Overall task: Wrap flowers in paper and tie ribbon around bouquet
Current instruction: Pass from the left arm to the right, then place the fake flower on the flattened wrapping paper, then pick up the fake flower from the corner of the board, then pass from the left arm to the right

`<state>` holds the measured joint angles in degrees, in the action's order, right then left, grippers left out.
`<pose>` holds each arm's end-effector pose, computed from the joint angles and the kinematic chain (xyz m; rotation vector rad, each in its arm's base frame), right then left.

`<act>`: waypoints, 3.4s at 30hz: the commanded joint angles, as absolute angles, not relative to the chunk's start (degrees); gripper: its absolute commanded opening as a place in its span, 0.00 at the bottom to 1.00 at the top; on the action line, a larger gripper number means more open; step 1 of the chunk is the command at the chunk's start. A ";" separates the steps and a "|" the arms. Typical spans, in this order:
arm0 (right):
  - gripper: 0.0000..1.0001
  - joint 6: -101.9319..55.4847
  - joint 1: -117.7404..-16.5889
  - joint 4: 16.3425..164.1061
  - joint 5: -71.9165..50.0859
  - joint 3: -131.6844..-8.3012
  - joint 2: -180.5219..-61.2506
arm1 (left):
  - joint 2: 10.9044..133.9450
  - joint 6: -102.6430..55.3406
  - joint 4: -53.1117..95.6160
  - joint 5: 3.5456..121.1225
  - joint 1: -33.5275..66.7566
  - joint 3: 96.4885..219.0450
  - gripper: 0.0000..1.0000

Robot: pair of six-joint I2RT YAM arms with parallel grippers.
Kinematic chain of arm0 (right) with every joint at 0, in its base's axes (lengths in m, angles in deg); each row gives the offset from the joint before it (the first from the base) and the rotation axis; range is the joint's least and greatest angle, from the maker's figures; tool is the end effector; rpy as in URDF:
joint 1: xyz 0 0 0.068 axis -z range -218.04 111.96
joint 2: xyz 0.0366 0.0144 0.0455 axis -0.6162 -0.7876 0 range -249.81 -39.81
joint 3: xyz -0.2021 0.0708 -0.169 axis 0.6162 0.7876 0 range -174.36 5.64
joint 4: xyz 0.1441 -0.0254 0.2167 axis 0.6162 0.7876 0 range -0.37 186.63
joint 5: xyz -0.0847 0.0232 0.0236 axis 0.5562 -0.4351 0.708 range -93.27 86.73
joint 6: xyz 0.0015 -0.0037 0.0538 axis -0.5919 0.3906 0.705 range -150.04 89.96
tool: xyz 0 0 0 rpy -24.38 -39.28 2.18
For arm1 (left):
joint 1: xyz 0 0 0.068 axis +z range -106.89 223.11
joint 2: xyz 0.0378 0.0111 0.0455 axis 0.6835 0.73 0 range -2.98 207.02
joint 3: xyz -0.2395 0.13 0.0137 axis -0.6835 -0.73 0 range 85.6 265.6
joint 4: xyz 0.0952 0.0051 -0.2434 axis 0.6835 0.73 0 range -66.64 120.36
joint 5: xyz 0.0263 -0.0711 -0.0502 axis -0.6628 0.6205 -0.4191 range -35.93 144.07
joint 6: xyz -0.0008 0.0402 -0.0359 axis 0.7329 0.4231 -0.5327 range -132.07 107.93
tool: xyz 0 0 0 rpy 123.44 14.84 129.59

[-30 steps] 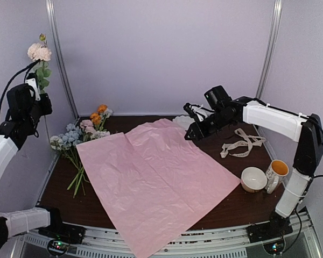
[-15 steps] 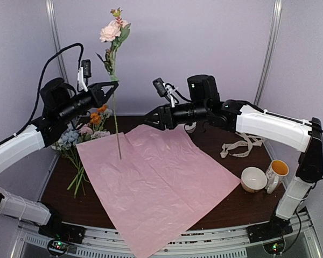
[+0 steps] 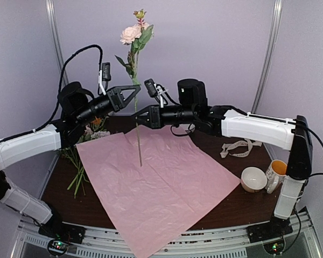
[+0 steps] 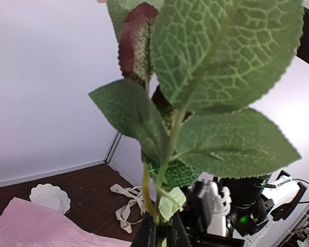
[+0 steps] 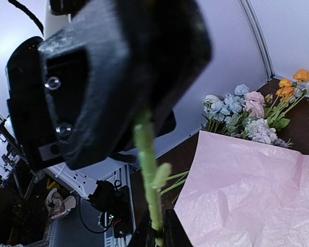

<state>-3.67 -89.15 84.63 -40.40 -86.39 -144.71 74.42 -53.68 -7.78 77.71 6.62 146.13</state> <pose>0.2604 0.3571 0.3584 -0.9322 1.7043 1.5049 0.2468 -0.2003 0.3837 0.3227 1.4557 -1.4007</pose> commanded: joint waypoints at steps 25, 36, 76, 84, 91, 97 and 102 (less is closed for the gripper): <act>0.30 7.68 -83.33 108.21 -30.83 -86.27 -163.53 | 80.72 -46.11 45.89 43.77 39.59 140.37 0.55; 0.37 -0.33 -83.44 113.58 -23.31 -85.02 -155.41 | 92.48 -45.57 44.34 47.42 41.33 142.51 0.45; 0.39 -9.69 -83.10 105.69 -32.36 -85.32 -145.88 | 45.04 -32.38 17.74 56.15 31.31 133.74 0.00; 0.48 -5.50 -87.16 82.68 -40.75 -80.01 -140.04 | 58.33 -42.42 -3.80 67.30 12.61 136.70 0.00; 0.71 -2.27 -88.61 74.34 -42.46 -80.32 -141.47 | 70.69 -50.70 -15.95 73.55 6.46 141.42 0.00; 0.60 -3.35 -88.82 77.66 -40.14 -81.21 -142.42 | 74.36 -53.03 -18.84 74.80 5.20 143.37 0.00; 0.15 -3.37 -88.55 80.42 -39.28 -82.49 -143.29 | 75.82 -53.71 -18.77 75.69 4.63 144.45 0.00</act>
